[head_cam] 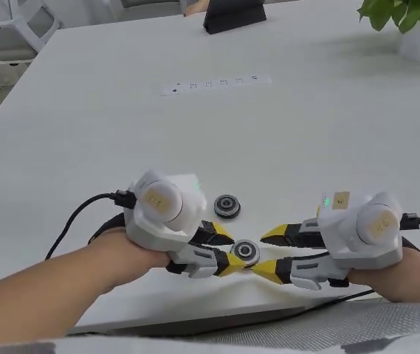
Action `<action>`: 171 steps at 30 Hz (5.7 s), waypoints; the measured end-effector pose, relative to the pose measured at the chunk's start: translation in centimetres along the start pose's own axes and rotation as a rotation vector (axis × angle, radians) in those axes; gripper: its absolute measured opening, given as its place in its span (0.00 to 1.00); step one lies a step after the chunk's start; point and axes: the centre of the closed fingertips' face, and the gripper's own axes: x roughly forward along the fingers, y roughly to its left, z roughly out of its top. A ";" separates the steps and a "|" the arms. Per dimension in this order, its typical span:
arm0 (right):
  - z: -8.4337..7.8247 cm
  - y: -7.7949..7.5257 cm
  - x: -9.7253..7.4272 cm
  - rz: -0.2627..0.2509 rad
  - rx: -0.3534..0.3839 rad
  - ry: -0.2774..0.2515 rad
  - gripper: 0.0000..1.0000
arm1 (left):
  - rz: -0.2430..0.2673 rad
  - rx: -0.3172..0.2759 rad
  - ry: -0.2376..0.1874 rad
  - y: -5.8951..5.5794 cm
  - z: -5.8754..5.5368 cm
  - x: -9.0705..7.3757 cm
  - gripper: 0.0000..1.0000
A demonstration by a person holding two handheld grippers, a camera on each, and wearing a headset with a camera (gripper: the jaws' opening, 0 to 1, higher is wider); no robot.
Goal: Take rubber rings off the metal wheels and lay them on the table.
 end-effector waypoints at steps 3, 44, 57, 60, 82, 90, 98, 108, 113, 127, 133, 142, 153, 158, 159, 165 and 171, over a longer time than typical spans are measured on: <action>0.0 0.0 0.0 0.000 0.000 -0.002 0.27 | 0.001 -0.001 0.001 0.0 -0.1 0.1 0.17; -0.2 -0.1 0.2 -0.002 0.009 0.010 0.26 | 0.057 0.049 -0.030 0.1 0.6 1.2 0.07; 0.4 0.0 1.1 0.014 -0.001 0.012 0.27 | 0.064 0.042 -0.047 0.1 0.6 1.1 0.07; 0.3 0.1 1.3 0.017 -0.001 0.015 0.27 | 0.067 0.041 -0.049 0.1 0.6 1.1 0.07; 0.1 0.2 1.2 0.023 0.078 0.000 0.25 | 0.072 0.035 -0.058 0.1 0.6 1.2 0.07; -0.1 0.2 1.0 0.020 0.062 0.012 0.24 | 0.073 0.035 -0.066 0.0 0.6 1.2 0.07; -0.3 0.1 0.8 0.020 0.047 0.028 0.22 | 0.073 0.036 -0.067 0.1 0.6 1.2 0.07; -0.2 0.3 0.7 0.016 0.028 0.037 0.22 | 0.072 0.035 -0.073 0.1 0.6 1.1 0.07; -0.2 0.3 0.7 0.013 0.010 0.043 0.21 | 0.072 0.032 -0.077 0.1 0.6 1.1 0.07; -0.4 0.3 0.4 0.010 -0.007 0.061 0.17 | 0.070 0.027 -0.085 0.2 0.6 1.0 0.07; -0.4 0.3 0.4 0.010 -0.001 0.060 0.17 | 0.070 0.024 -0.088 0.2 0.6 1.0 0.07; -0.5 0.2 0.2 0.010 0.002 0.065 0.14 | 0.069 0.024 -0.091 0.2 0.6 1.1 0.07; -0.9 -0.1 -0.3 -0.009 0.020 0.075 0.00 | 0.069 0.017 -0.094 0.2 0.7 1.1 0.07; -0.5 0.0 -0.5 0.000 0.025 0.040 0.12 | 0.070 0.017 -0.095 0.2 0.6 1.1 0.07; -0.5 0.1 -0.4 0.006 0.017 0.039 0.13 | 0.070 0.017 -0.095 0.2 0.6 1.1 0.07; -0.6 0.4 0.7 0.024 -0.026 0.068 0.26 | 0.068 0.018 -0.097 0.2 0.6 1.1 0.07; 0.3 0.2 1.4 0.028 -0.036 0.050 0.30 | 0.068 0.017 -0.098 0.2 0.6 1.1 0.07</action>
